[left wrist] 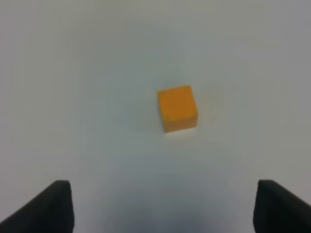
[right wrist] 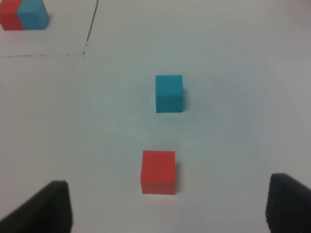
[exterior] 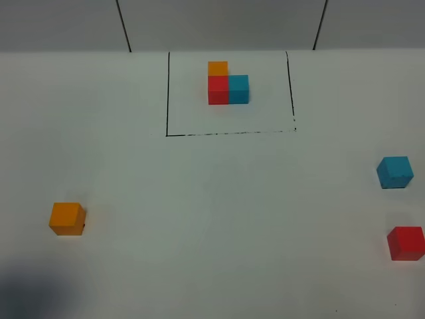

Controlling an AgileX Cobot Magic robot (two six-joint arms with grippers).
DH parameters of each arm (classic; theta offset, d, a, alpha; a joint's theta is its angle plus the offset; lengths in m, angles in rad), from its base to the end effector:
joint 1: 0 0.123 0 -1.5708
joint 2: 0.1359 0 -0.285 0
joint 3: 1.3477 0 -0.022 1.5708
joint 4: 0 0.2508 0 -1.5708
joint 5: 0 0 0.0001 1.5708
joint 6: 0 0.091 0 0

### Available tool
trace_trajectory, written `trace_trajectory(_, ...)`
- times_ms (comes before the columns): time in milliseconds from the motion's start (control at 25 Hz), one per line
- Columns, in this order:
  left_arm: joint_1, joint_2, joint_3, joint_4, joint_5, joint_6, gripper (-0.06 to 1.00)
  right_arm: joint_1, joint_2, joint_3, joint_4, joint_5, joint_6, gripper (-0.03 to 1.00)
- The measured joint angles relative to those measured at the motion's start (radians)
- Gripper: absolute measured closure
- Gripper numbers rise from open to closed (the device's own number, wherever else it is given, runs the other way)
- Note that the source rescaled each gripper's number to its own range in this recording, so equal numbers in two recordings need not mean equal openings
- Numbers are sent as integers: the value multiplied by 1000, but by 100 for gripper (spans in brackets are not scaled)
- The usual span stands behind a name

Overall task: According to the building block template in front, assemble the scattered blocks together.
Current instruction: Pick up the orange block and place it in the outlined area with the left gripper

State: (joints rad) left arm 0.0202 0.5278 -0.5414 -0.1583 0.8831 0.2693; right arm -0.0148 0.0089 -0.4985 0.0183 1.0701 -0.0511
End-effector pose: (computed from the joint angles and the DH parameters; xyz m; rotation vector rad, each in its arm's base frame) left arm 0.0874 -0.0093 0.2824 0.2329 2.3286 -0.0500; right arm -0.0037 0.0015 0.2762 -0.0383 2.0637 -0.0187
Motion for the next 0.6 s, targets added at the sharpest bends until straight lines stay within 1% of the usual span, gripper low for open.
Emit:
trace_trajectory(240, 0, 323, -128, 0, -2, -27, 22, 0, 0, 0, 0, 0, 0, 33)
trace_trajectory(440, 0, 570, -246, -1, 35, -80, 22, 0, 0, 0, 0, 0, 0, 33)
trace_trajectory(600, -1, 724, -296, -43, 42, -86, 20, 0, 0, 0, 0, 0, 0, 33)
